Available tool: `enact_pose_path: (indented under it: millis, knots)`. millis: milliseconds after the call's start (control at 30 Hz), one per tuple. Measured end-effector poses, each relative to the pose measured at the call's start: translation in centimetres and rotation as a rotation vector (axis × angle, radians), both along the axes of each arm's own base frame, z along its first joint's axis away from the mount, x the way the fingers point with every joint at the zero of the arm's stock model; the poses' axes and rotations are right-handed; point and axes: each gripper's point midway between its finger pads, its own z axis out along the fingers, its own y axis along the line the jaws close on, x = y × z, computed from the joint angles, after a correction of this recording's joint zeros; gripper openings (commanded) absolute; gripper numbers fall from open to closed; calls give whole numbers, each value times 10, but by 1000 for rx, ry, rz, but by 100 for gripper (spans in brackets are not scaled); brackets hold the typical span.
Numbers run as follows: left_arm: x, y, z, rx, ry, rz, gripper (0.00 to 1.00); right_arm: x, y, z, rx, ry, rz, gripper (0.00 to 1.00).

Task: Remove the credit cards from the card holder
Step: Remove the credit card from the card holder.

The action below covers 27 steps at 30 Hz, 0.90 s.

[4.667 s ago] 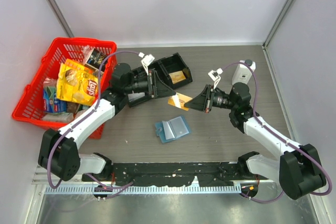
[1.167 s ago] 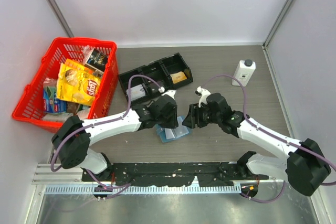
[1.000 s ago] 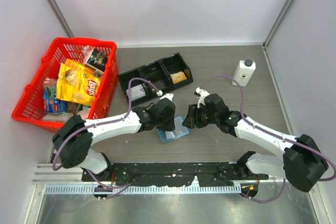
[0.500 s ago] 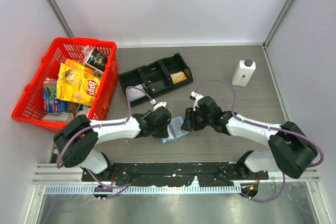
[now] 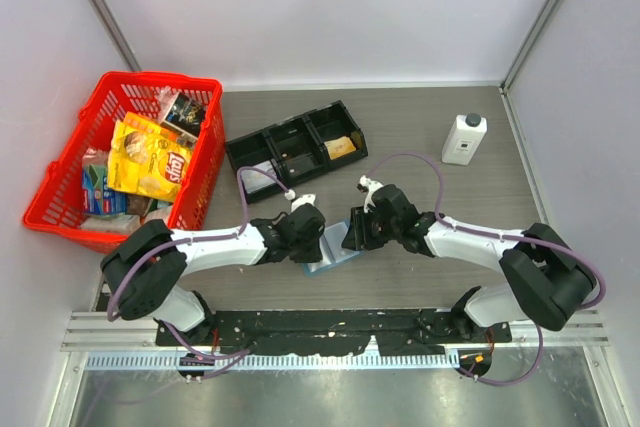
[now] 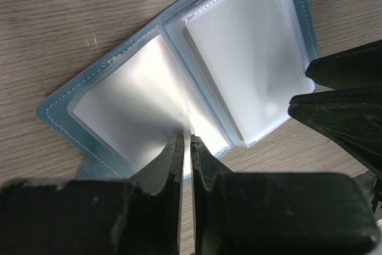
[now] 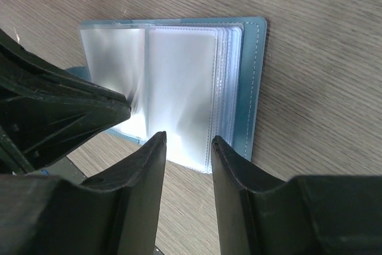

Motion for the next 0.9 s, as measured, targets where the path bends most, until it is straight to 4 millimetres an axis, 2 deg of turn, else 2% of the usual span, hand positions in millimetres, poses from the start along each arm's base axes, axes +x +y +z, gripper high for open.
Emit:
enact_pose_path:
  millis: [267,900]
  knots:
    - [1,-2,0,-15,-1,7,12,-2,3,-4,3,11,7,31]
    - [1,-6,0,-47,-7,8,11,-2,1,-6,-18,10,-6,33]
